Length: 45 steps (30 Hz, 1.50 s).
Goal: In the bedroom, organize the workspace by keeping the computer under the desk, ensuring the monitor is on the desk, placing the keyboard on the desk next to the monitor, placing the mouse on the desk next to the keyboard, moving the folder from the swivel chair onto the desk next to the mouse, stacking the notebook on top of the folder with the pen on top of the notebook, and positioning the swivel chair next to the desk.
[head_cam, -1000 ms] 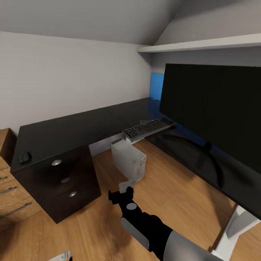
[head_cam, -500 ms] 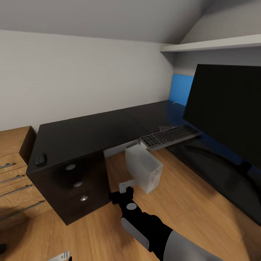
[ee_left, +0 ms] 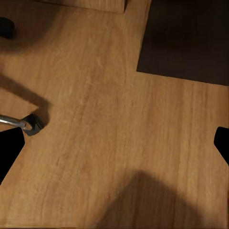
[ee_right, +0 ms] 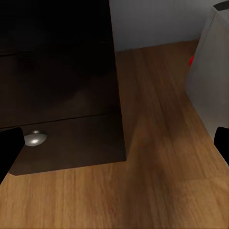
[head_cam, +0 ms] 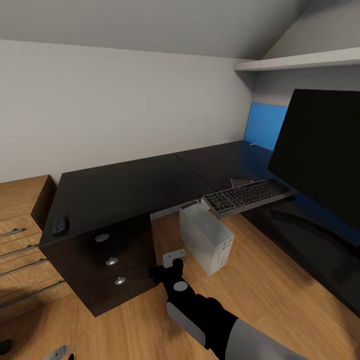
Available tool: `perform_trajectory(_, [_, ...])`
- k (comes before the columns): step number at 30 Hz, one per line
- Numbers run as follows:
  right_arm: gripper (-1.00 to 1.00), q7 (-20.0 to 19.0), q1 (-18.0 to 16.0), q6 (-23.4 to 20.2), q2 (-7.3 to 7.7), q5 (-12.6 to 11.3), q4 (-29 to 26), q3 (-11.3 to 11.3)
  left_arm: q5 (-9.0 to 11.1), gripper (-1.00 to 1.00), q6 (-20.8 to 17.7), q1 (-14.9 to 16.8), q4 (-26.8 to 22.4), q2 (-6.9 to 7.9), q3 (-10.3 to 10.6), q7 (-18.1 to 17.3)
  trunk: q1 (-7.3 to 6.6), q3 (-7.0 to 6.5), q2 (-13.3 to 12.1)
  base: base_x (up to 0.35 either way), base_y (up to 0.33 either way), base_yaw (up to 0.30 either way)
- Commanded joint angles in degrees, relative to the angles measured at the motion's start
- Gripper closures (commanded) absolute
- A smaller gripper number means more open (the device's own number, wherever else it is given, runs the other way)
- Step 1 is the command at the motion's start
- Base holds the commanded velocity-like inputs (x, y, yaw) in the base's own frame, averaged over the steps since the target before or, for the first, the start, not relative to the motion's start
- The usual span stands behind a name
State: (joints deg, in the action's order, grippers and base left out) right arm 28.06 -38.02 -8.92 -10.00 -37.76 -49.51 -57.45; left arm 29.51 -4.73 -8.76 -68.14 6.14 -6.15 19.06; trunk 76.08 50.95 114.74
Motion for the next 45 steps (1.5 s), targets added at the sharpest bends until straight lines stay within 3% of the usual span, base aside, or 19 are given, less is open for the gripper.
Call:
perform_trajectory(1, [-1.0, 0.42, -0.08, -0.23, 0.0, -0.21, -0.06, -0.2, 0.36, -1.0, -0.27, -0.03, -0.16, 0.02, 0.01, 0.24, 0.0, 0.04, 0.03, 0.009, 0.001, 0.003])
perform_trajectory(12, [-1.0, 0.58, -0.11, -0.02, 0.0, 0.19, -0.1, -0.21, 0.97, -1.0, -0.28, -0.03, -0.16, 0.01, -0.32, 0.19, 0.0, 0.04, 0.03, 0.002, 0.0, 0.001])
perform_trajectory(17, [-1.0, 0.73, -0.11, -0.09, 0.0, 2.04, 0.13, -0.59, 0.98, -1.0, -0.28, -0.03, -0.16, 0.01, -0.26, 0.19, 0.0, 0.04, 0.03, 0.0, 0.0, 0.0])
perform_trajectory(23, [-1.0, 1.23, -0.15, -3.13, 0.0, 7.13, 0.36, -1.09, 0.98, -1.0, -0.28, -0.03, -0.16, -0.05, -0.2, 0.19, 0.0, 0.04, 0.03, 0.0, 0.0, 0.0])
perform_trajectory(24, [-1.0, 6.4, -0.56, -11.34, 0.0, 12.22, -0.41, -1.18, 0.94, -1.0, -0.23, -0.03, -0.16, -0.07, -0.18, 0.18, 0.0, 0.04, 0.03, 0.0, 0.0, 0.0])
perform_trajectory(28, [-1.0, 14.21, -2.67, -19.87, 0.0, 14.9, -3.41, -1.17, 0.96, -1.0, -0.14, -0.03, -0.16, -0.07, -0.18, 0.18, 0.0, 0.04, 0.03, 0.0, 0.0, 0.0])
perform_trajectory(31, [-1.0, 17.36, -3.82, -24.7, 0.0, 16.41, -4.47, -1.17, 0.97, -1.0, -0.12, -0.03, -0.12, -0.08, -0.17, 0.18, 0.0, 0.04, 0.03, 0.0, 0.0, 0.0])
perform_trajectory(32, [-1.0, 18.84, -4.29, -27.42, 0.0, 18.05, -4.89, -1.17, 0.97, -1.0, -0.11, -0.03, 0.04, -0.08, -0.16, 0.18, 0.0, 0.04, 0.03, 0.0, 0.0, 0.0])
perform_trajectory(35, [-1.0, 20.27, -4.7, -29.89, 0.0, 21.47, -5.12, -1.17, 0.94, -1.0, -0.11, -0.03, 0.52, -0.08, -0.03, 0.18, 0.0, 0.04, 0.03, 0.0, 0.0, 0.0])
perform_trajectory(36, [-1.0, 20.88, -4.86, -30.85, 0.0, 23.86, -5.03, -1.14, 0.92, -1.0, -0.11, -0.03, 0.9, -0.08, 0.08, 0.18, 0.0, 0.04, 0.03, 0.0, 0.0, 0.0])
perform_trajectory(39, [-1.0, 21.75, -5.02, -31.82, 0.0, 26.97, -4.08, -1.1, 0.81, -1.0, -0.1, -0.03, 1.43, -0.1, 0.24, 0.2, 0.0, 0.04, 0.03, 0.0, 0.0, 0.0])
perform_trajectory(44, [-1.0, 24.3, -5.1, -31.74, 0.0, 28.63, -0.85, -1.14, 0.7, -1.0, -0.1, -0.03, 1.69, 0.02, 0.18, 0.19, 0.0, 0.04, 0.03, 0.0, 0.0, 0.0])
perform_trajectory(45, [-1.0, 27.15, -5.11, -31.41, 0.0, 28.93, 0.26, -1.13, 0.75, -1.0, -0.1, -0.03, 1.73, 0.07, 0.14, 0.19, 0.0, 0.04, 0.03, 0.0, 0.0, 0.0])
